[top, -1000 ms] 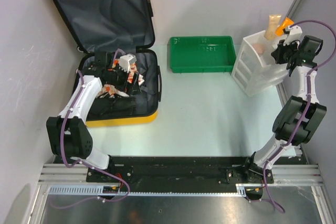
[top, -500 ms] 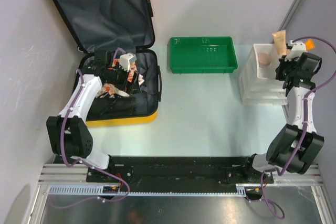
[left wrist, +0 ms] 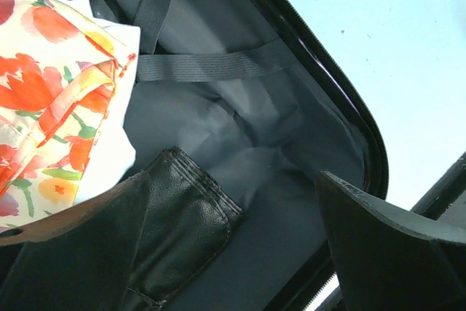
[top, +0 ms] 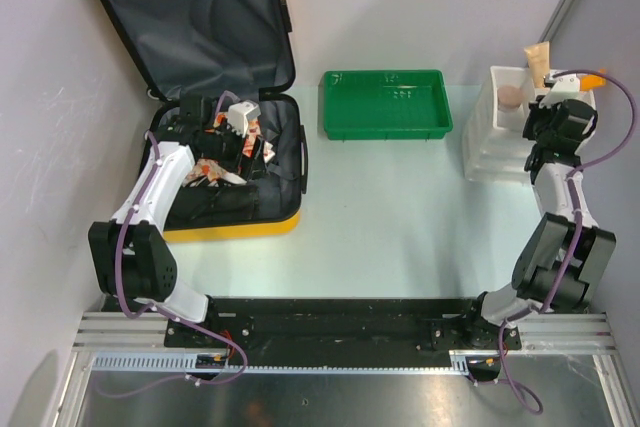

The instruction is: Open, take out, and arrange the luggage

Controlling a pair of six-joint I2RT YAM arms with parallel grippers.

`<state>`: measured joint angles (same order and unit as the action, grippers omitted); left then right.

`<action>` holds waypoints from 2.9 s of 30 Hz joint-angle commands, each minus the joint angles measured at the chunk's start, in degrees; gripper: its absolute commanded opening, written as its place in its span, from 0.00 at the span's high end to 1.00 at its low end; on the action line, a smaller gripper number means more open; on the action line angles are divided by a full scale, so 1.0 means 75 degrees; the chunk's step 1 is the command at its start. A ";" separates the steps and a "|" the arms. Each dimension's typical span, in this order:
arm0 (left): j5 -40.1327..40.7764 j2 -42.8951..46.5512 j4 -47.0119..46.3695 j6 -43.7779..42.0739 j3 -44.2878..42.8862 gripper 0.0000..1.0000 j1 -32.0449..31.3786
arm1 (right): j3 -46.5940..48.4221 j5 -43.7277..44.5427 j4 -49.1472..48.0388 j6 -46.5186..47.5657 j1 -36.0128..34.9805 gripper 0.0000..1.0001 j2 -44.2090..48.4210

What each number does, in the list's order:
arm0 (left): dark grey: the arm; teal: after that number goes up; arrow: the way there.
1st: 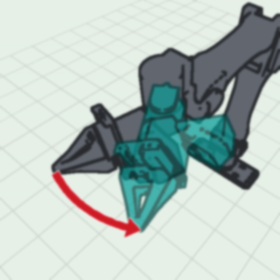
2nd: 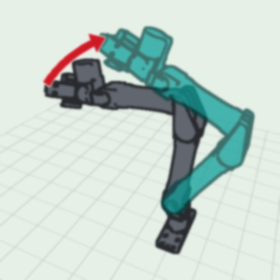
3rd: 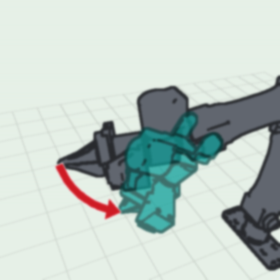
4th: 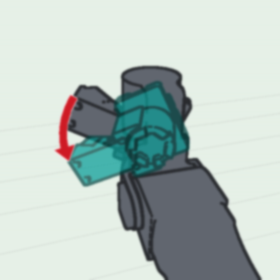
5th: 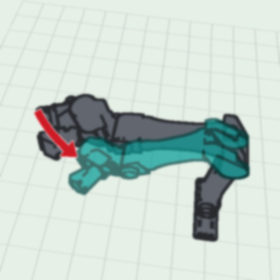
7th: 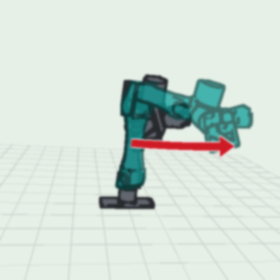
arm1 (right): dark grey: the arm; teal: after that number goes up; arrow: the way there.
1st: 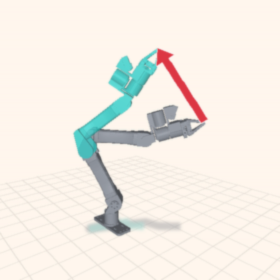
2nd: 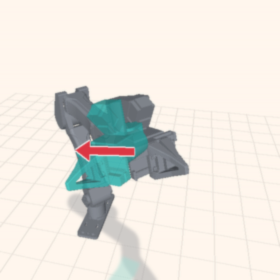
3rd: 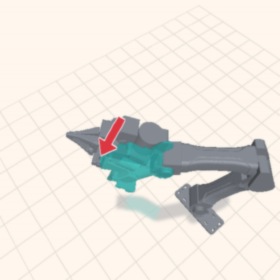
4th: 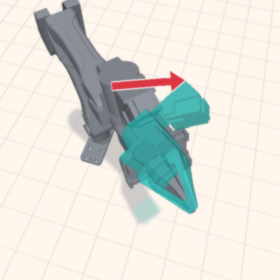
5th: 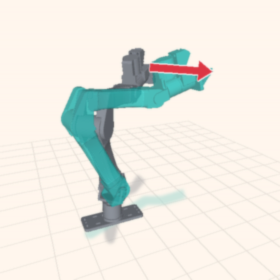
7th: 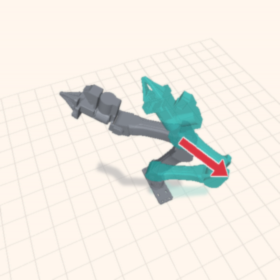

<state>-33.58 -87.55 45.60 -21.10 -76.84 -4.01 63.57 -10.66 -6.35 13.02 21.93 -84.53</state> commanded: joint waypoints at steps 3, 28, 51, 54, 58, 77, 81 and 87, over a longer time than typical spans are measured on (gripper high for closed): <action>0.0106 0.0411 0.0060 -0.0233 -0.0056 0.00 -0.0016 | 0.0289 0.0120 -0.2890 -0.0165 -0.0288 1.00 -0.1078; 0.0353 0.0258 0.0341 -0.0280 -0.0325 0.00 0.0007 | 0.4755 0.0132 -0.3185 -0.0552 -0.0698 0.65 -0.4855; -0.1100 0.1243 0.0283 0.0107 -0.0548 0.00 0.0746 | 0.2715 -0.3699 0.2848 0.2856 -0.1736 0.01 0.0068; -0.0995 0.1220 0.0283 0.0247 -0.0641 0.00 0.0757 | 0.2715 -0.3561 0.3540 0.3711 -0.2570 0.01 -0.0294; -0.0843 0.1139 0.0282 0.0410 -0.0782 0.00 0.0757 | 0.2832 -0.3302 0.3835 0.4650 -0.3847 0.00 -0.1476; -0.1789 0.0880 0.0283 -0.0057 -0.0057 0.00 0.0757 | 0.5727 -0.1954 0.4467 0.6140 -0.5033 0.12 -0.5348; -0.2178 0.0880 0.0259 -0.0397 0.0097 0.00 0.0757 | 0.5668 -0.2353 0.4445 0.5929 -0.5092 0.11 -0.4679; -0.1106 0.1184 -0.0244 0.0117 0.0061 0.00 0.0769 | 0.6824 -0.2223 0.4806 0.6714 -0.4753 0.07 -0.5845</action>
<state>-45.28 -81.34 47.77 -21.43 -76.14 1.32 106.61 -27.29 29.93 59.79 -15.94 -124.73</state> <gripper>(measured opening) 0.996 0.926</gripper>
